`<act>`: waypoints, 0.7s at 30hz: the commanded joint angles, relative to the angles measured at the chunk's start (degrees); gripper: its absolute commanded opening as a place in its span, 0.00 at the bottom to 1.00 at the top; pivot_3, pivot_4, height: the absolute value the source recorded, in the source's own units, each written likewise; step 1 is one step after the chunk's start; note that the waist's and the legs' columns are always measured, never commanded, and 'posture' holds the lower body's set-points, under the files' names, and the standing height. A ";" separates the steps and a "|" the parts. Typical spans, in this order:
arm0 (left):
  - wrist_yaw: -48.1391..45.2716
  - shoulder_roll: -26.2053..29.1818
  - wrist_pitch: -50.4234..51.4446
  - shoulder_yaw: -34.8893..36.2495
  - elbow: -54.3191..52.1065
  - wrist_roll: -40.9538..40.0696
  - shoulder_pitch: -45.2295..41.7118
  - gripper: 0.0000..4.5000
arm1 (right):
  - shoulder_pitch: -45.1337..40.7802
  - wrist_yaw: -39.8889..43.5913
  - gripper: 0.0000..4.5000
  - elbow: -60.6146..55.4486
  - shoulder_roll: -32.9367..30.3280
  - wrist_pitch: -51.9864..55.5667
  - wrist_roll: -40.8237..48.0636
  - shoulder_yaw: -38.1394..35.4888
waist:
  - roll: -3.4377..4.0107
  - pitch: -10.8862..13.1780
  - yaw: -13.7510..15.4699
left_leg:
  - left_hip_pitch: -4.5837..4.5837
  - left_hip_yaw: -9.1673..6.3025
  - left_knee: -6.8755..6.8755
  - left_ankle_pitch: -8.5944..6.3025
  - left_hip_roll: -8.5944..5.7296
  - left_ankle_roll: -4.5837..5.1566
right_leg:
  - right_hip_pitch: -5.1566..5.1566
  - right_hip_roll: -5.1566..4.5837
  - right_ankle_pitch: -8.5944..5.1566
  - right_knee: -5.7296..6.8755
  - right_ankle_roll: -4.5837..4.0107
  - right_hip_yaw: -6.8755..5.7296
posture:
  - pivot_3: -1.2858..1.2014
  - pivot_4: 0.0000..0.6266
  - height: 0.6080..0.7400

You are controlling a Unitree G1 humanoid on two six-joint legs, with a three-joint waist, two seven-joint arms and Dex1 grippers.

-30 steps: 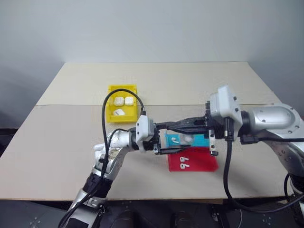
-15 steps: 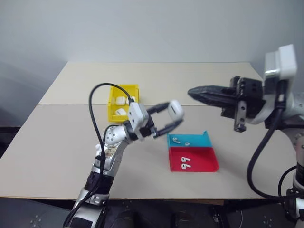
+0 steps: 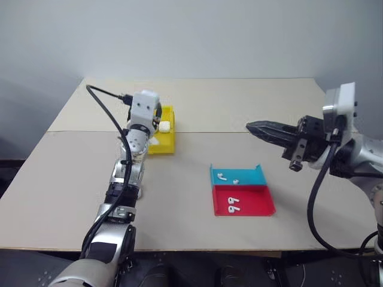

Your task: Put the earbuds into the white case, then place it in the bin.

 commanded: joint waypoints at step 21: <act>-41.60 16.19 30.23 15.24 -35.79 -43.20 14.50 1.00 | 13.10 14.63 0.00 3.86 -9.27 -12.16 -15.89 -2.64 | 0.02 -0.01 -1.54 | 0.16 0.10 -0.08 0.39 0.04 -0.65 | 0.02 0.01 -0.04 0.07 0.03 0.15 | 0.52 0.24 1.00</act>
